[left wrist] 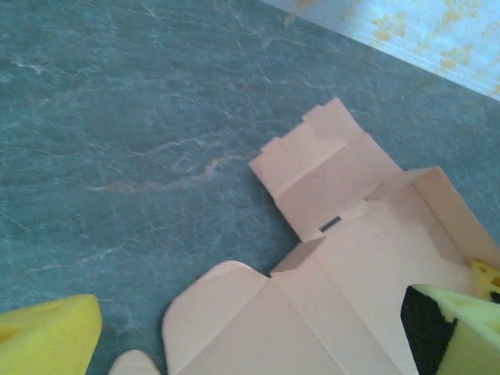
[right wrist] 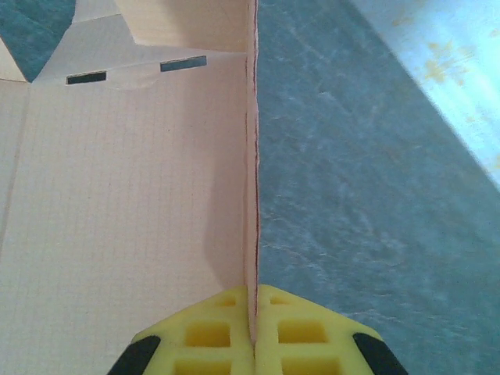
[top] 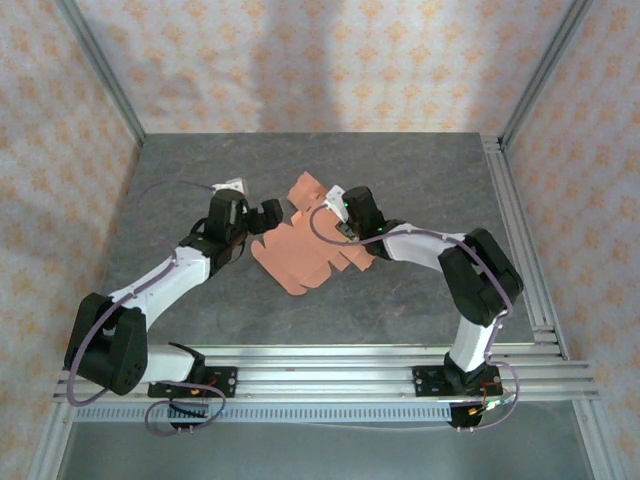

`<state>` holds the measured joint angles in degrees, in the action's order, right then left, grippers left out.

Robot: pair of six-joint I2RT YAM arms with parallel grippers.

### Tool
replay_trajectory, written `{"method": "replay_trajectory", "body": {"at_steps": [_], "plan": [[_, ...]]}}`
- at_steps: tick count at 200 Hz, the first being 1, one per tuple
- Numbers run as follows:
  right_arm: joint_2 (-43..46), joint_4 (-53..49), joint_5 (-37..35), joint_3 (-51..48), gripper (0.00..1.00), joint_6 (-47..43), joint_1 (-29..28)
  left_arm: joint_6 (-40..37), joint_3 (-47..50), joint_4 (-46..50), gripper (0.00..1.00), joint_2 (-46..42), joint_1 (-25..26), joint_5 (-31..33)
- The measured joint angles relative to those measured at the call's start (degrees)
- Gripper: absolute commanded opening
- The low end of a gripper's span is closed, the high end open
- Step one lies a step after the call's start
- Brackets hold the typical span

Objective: Fold the paper box

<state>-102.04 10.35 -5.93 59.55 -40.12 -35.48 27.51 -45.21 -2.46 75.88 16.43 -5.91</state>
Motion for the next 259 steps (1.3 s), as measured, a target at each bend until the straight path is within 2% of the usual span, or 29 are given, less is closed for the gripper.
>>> {"method": "replay_trajectory", "body": {"at_steps": [46,119,184,209,226,259], "plan": [[0.2,6.9,-11.2,-1.4,0.0,-9.1,-4.1,3.6,-4.3,-0.4,0.99,5.5,-7.6,-2.7],[-4.7,18.5,-22.9,-2.6,0.0,-22.9,-7.3,5.7,-14.6,-0.7,1.0,16.2,-10.2,-7.6],[-8.3,26.6,-25.6,-5.0,0.0,-29.7,-8.9,5.0,-21.3,0.1,1.0,24.0,-10.4,-10.3],[-8.3,27.8,-25.6,-5.4,0.0,-30.3,-9.2,2.6,-26.8,1.1,0.94,28.9,-10.4,-11.2],[-8.3,28.3,-25.6,-5.6,0.0,-30.5,-9.4,0.5,-32.0,2.7,0.81,33.5,-10.4,-12.2],[-8.3,28.4,-25.2,-5.9,0.0,-30.5,-9.7,-3.5,-44.5,8.7,0.7,44.5,-10.4,-15.8]]}}
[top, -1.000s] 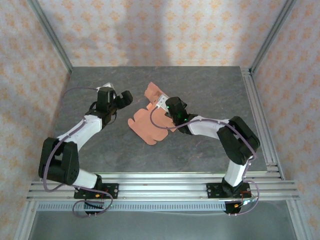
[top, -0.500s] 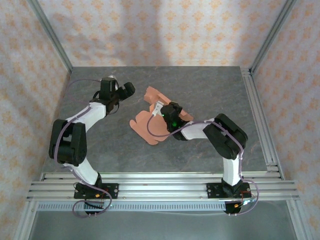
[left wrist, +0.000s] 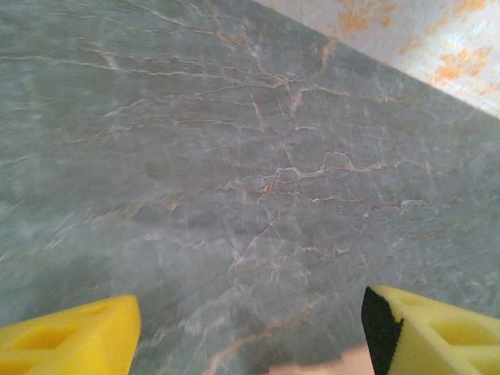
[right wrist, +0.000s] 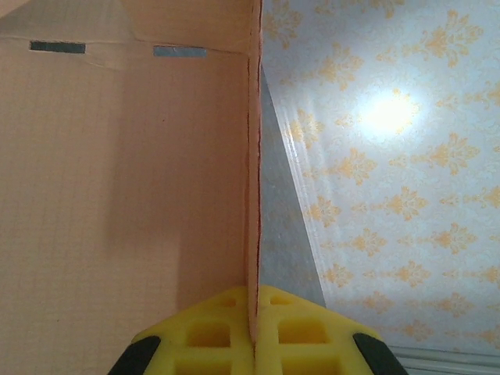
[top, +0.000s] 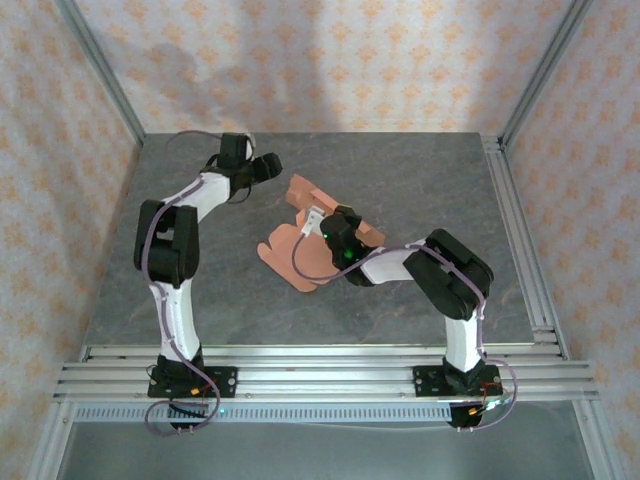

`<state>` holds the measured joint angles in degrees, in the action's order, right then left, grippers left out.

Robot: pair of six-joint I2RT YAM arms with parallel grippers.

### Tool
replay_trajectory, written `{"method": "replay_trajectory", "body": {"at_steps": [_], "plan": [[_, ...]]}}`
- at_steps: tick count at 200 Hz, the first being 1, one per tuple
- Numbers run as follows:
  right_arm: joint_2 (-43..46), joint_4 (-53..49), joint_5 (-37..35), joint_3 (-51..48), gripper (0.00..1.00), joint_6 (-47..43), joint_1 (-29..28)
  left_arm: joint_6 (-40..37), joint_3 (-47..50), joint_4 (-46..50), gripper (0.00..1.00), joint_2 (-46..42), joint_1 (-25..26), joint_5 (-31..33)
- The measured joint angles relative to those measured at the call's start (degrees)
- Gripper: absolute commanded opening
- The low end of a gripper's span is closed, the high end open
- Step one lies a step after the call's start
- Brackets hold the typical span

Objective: Fold the paper box

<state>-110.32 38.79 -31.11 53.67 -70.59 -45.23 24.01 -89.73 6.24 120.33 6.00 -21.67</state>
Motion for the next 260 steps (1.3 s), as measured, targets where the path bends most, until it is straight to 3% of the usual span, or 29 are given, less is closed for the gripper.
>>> {"method": "replay_trajectory", "body": {"at_steps": [64,111,188,260], "plan": [[0.0,-1.0,0.9,0.0,0.0,1.6,-0.5,-6.0,-29.8,19.8,0.53,20.1,0.0,-7.1],[0.0,-1.7,1.6,0.0,0.0,1.8,-0.5,-10.5,-32.2,27.5,0.51,23.0,-0.2,-16.6],[0.0,-1.9,2.0,0.0,0.0,1.9,-0.5,-12.5,-11.3,22.8,0.53,10.8,0.8,-24.9],[0.0,-2.3,2.0,0.0,0.0,2.9,-0.5,-5.9,12.9,-0.6,0.56,-1.8,1.2,-24.1]]}}
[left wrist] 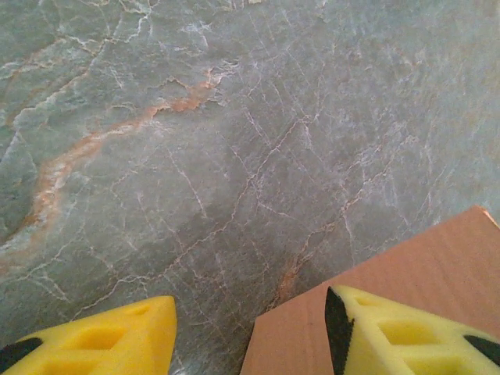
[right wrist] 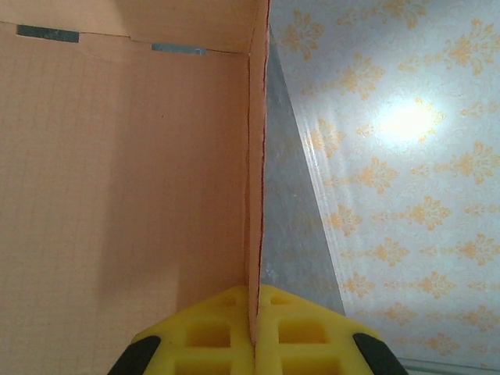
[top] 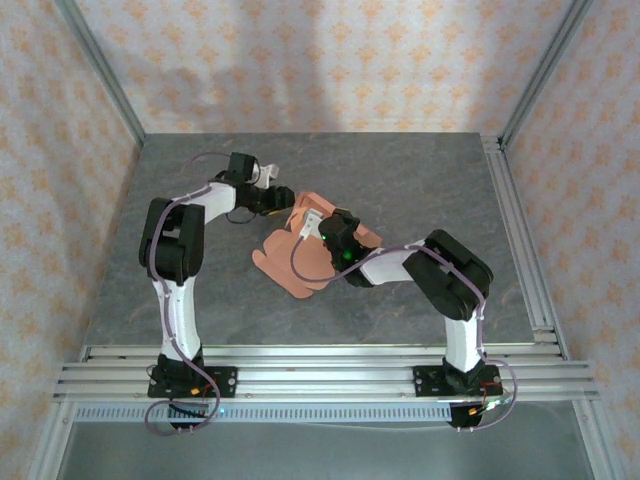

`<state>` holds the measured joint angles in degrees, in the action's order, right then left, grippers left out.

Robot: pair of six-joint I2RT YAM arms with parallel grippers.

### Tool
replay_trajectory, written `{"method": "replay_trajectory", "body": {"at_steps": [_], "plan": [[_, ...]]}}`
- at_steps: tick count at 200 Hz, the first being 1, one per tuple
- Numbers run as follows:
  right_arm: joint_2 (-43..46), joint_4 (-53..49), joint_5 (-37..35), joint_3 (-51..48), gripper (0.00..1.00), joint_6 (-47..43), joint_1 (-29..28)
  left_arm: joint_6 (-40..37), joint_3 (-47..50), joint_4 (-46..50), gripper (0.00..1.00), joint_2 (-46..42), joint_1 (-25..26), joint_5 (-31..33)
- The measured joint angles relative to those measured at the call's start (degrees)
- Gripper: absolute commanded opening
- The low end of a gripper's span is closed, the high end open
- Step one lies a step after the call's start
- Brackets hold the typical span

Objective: Fold the paper box

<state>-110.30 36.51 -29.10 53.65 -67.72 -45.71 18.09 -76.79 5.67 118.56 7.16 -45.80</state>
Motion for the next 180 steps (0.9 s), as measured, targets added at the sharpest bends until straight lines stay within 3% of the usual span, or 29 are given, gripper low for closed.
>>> {"method": "replay_trajectory", "body": {"at_steps": [55,180], "plan": [[-1.3,5.6,-0.8,-0.1,0.0,-5.5,0.0,1.6,2.3,-6.9,0.58,-0.1,0.4,0.0],[-7.1,18.9,-2.8,-0.1,0.0,-17.3,-0.4,1.6,8.8,-11.2,0.64,-3.5,-0.4,2.2]]}}
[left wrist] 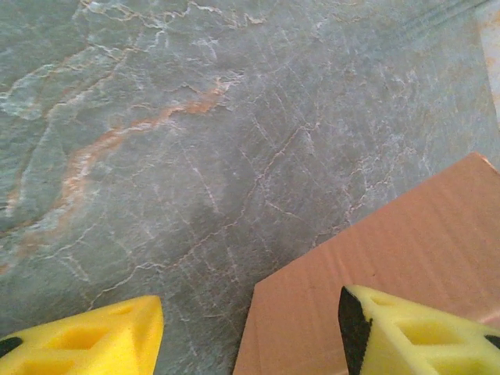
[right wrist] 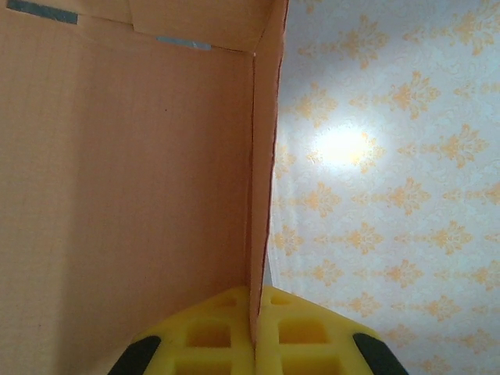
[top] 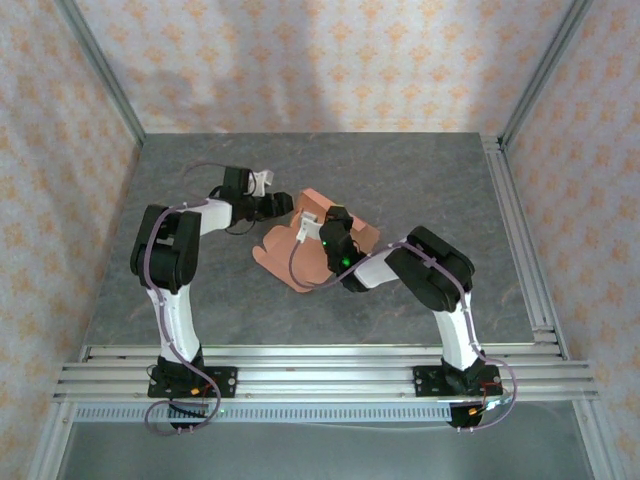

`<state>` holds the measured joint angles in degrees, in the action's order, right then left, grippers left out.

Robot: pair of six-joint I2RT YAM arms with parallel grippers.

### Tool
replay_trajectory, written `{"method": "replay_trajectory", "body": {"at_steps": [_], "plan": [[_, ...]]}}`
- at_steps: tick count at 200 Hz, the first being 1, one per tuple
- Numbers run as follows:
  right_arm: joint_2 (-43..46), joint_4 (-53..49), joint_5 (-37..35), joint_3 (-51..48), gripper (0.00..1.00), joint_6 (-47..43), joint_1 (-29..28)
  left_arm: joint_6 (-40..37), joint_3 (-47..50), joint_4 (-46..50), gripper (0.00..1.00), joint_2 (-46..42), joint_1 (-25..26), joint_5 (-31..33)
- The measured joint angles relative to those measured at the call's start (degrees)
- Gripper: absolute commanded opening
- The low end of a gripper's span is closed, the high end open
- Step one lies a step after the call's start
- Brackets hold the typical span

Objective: Fold the paper box

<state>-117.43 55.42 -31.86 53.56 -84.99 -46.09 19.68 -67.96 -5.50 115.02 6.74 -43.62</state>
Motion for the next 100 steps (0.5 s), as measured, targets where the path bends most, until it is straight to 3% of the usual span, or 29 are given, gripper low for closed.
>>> {"method": "replay_trajectory", "body": {"at_steps": [100], "plan": [[0.7,0.5,0.3,-0.7,0.0,-0.7,-0.1,-0.9,4.0,-2.8,0.67,-5.8,-1.2,0.8]]}}
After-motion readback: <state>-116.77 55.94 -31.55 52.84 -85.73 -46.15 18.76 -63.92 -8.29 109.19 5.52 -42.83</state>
